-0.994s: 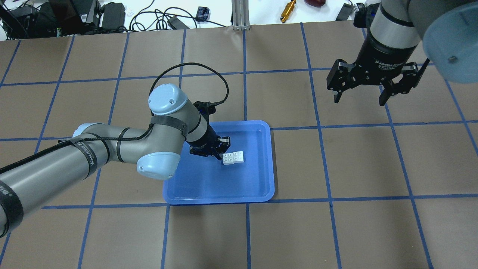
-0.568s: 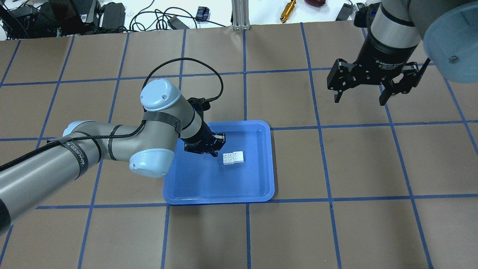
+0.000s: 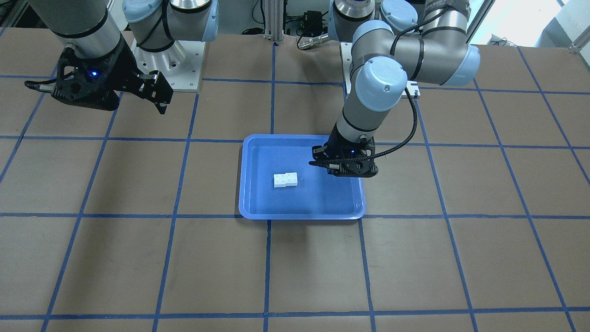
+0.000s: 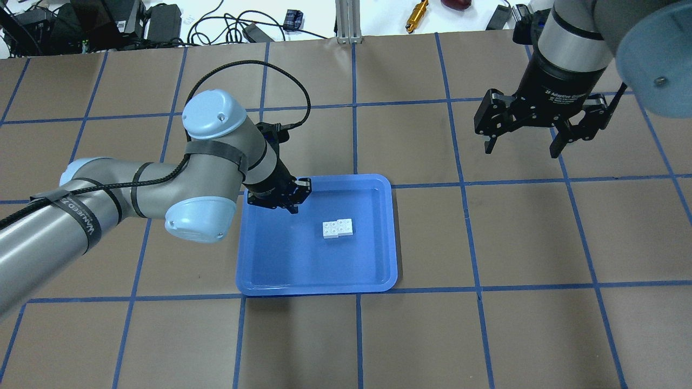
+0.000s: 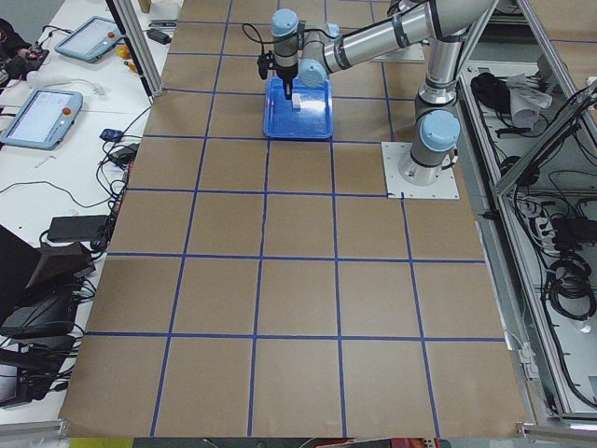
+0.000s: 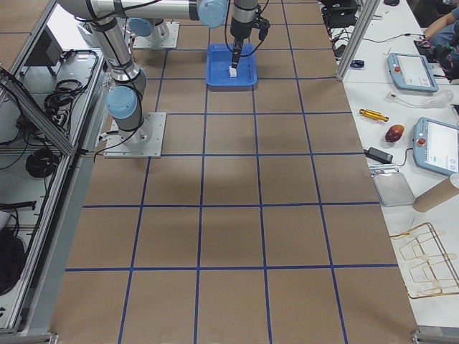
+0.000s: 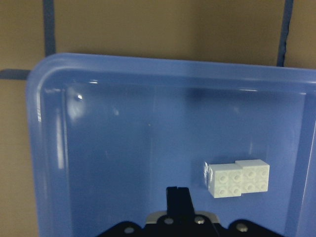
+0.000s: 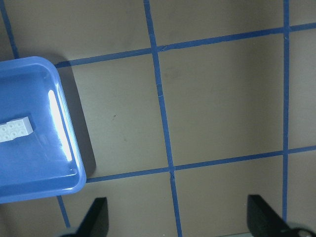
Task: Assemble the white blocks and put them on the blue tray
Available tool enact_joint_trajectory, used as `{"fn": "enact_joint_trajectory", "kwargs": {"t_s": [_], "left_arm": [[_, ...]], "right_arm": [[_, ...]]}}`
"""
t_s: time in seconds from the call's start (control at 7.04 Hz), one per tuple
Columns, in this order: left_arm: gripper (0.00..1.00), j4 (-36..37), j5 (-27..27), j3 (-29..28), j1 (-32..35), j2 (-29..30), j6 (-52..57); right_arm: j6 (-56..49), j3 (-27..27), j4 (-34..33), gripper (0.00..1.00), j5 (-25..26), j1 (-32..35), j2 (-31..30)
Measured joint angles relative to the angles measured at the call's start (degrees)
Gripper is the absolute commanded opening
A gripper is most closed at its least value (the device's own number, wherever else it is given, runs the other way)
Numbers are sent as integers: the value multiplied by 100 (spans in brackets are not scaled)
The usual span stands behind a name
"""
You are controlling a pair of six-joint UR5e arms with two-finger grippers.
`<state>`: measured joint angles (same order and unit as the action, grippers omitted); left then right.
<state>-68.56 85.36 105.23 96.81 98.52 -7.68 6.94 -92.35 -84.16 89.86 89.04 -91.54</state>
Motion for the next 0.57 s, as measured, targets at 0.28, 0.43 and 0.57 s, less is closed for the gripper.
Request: {"fn": "enact_joint_trajectory", "kwargs": {"t_s": [0.28,0.43,0.57], "left_arm": [[0,-1597,243,-1088,-345,-310,737],[2,-1969,286,-1375,-473,-491,939],[10,-2176,305,-1522,-530,-702,1024]], "right_arm": [[-109,6,20,100,-88,-3,-54],[-278,7,18,100,-177,-5,-75],[-440,7,3,100,-223,-3,-88]]}}
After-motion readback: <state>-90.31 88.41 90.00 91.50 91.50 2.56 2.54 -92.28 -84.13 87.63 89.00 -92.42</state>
